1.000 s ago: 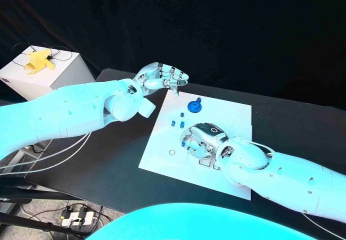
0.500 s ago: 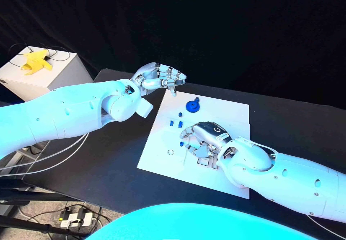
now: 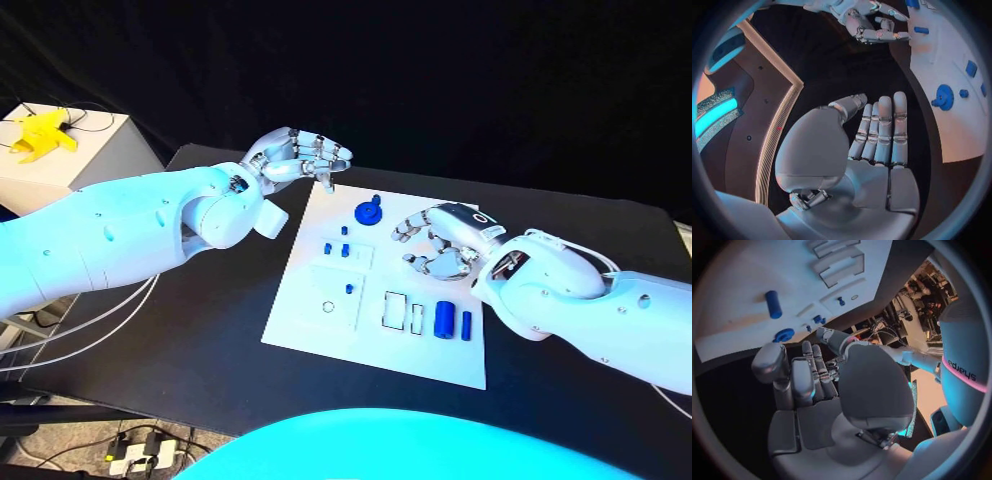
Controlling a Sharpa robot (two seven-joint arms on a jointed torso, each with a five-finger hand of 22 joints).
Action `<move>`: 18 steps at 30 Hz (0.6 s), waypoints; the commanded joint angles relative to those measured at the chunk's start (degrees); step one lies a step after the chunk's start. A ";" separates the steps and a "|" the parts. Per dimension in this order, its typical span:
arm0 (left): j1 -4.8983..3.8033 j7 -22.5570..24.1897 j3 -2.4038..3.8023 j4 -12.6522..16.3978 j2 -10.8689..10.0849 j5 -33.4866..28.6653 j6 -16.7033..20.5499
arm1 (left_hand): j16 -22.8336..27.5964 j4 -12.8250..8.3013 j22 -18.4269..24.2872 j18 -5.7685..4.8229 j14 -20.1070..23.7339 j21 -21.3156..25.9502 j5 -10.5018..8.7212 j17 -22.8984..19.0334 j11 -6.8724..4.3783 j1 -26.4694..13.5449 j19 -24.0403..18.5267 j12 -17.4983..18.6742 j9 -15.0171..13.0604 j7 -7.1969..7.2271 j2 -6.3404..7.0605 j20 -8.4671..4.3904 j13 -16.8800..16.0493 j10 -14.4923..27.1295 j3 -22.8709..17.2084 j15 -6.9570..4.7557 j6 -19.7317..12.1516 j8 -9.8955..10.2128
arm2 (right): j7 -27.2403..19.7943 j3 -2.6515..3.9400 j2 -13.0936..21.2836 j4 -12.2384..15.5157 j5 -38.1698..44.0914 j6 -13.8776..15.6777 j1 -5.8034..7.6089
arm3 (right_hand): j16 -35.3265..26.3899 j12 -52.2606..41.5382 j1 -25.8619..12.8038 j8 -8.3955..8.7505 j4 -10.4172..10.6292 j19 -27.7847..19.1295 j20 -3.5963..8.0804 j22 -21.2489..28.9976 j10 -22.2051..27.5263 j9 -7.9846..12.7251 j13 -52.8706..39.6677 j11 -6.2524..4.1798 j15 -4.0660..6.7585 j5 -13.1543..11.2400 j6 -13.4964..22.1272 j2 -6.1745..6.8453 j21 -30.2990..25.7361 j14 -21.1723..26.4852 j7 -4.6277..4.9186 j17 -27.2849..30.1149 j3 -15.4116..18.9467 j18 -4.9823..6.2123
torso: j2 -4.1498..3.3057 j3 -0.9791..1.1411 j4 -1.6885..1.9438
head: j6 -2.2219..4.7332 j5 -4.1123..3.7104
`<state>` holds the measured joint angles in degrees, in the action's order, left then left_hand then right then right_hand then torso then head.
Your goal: Assemble the parts on the task board
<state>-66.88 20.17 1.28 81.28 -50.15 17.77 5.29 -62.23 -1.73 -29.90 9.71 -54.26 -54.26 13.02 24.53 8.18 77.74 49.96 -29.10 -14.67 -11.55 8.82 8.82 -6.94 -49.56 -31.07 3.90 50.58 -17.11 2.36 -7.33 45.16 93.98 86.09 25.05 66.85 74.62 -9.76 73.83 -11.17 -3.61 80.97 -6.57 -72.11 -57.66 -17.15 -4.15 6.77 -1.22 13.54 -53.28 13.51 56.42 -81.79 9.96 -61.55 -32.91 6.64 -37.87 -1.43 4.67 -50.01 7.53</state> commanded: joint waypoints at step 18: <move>0.08 0.40 -0.06 0.14 -0.23 -0.42 -1.16 | 0.32 0.06 0.06 0.87 0.49 0.21 0.08 -0.06 0.12 0.48 0.38 0.25 -0.07 -0.13 -0.14 0.20 0.06 0.44 0.40 0.03 -0.14 -0.26 | 0.60 -0.09 0.08 -4.85 6.79 -12.39 1.72 | 1.82 -1.53 1.60 1.59 1.47 1.44 0.35 -0.01 2.95 0.49 0.28 -0.73 0.34 -0.83 1.46 -0.81 0.35 -1.75 -1.38 -2.03 9.10 -0.61 | -0.02 0.05 -0.35 | 0.01 -1.23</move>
<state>-66.79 20.19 1.19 81.31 -50.42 17.76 5.07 -62.23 -1.73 -29.90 9.71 -54.26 -54.27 13.02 24.54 8.18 77.74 49.96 -29.10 -14.67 -11.55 8.82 8.82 -6.95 -49.57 -31.07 3.90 50.58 -17.11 2.00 -7.40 45.41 89.39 89.59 14.94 68.63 76.12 -10.95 74.74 -9.89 -2.12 82.08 -6.26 -72.10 -55.03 -16.71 -3.92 6.01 -0.84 12.95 -52.11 12.60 56.86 -83.26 8.86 -63.48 -24.18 6.64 -37.85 -1.32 4.17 -50.01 6.34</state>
